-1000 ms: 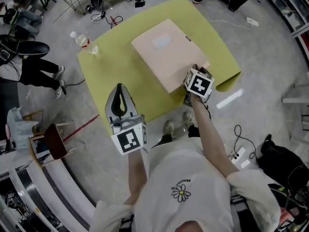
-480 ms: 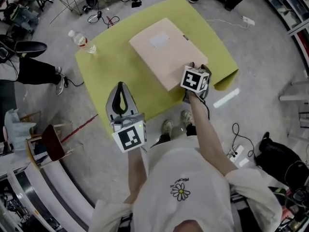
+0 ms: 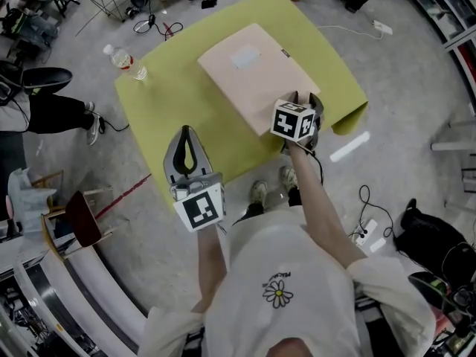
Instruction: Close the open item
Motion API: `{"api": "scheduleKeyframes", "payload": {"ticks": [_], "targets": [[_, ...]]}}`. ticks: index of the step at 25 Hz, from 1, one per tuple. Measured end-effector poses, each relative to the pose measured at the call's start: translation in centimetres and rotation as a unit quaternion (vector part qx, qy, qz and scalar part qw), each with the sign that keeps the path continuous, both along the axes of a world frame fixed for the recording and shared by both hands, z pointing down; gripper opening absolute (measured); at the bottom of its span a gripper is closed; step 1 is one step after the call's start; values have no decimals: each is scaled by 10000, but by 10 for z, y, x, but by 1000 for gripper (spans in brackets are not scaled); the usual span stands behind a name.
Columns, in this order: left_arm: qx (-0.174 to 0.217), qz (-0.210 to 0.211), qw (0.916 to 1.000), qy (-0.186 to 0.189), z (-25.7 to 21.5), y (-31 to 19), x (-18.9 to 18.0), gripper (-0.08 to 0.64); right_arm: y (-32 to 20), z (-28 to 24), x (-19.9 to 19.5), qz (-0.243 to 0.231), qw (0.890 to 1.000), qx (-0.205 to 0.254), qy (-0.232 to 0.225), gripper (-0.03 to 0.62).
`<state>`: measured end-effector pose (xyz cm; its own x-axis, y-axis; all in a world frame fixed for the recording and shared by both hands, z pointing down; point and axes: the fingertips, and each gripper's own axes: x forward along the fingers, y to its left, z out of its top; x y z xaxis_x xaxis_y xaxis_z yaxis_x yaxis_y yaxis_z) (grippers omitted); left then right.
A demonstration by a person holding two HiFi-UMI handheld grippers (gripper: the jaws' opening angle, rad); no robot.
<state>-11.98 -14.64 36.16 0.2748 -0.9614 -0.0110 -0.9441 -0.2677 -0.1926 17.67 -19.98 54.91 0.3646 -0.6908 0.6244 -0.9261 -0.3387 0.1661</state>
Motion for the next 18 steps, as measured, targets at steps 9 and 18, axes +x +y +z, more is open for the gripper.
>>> {"api": "scheduleKeyframes", "payload": {"ticks": [9,18], "targets": [[-85,55,9999,-36,8,-2,7,14,-21,9,-27,-2086,9673,-1371,449,12],[-95,171,9998,-20,8,-5,17,14,-24,11,-28,-2404,9500,-1983,221,12]]}}
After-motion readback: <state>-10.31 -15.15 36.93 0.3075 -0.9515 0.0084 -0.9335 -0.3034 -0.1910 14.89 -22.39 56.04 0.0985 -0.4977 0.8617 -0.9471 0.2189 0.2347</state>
